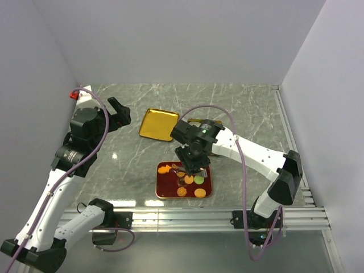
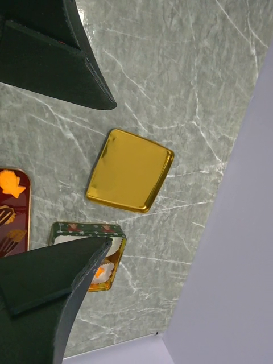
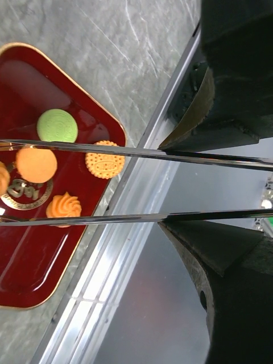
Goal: Pack the cookies
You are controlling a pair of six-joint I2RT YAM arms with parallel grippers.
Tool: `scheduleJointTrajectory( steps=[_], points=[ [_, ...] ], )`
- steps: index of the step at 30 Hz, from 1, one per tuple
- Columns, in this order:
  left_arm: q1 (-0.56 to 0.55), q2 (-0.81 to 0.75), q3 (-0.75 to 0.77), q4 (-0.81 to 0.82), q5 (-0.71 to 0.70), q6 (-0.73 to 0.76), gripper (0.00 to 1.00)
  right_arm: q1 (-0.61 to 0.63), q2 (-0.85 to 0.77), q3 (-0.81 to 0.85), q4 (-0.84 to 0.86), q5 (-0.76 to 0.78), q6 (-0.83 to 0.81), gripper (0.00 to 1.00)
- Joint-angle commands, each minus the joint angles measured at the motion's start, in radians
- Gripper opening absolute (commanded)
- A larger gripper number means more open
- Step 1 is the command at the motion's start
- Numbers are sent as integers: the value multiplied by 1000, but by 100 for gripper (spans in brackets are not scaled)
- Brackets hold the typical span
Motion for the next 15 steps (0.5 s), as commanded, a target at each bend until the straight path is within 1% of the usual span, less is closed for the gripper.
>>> scheduleJointTrajectory(
  steps=[1, 5, 15],
  points=[
    [-5, -10, -9, 44, 24, -18, 99, 23, -8, 12, 26, 44, 24, 54],
    [-4, -17, -10, 34, 19, -14, 99, 34, 11, 13, 7, 72, 22, 55],
    [-4, -44, -27, 22, 9, -19, 99, 66, 37, 4, 1, 73, 21, 54]
  ],
)
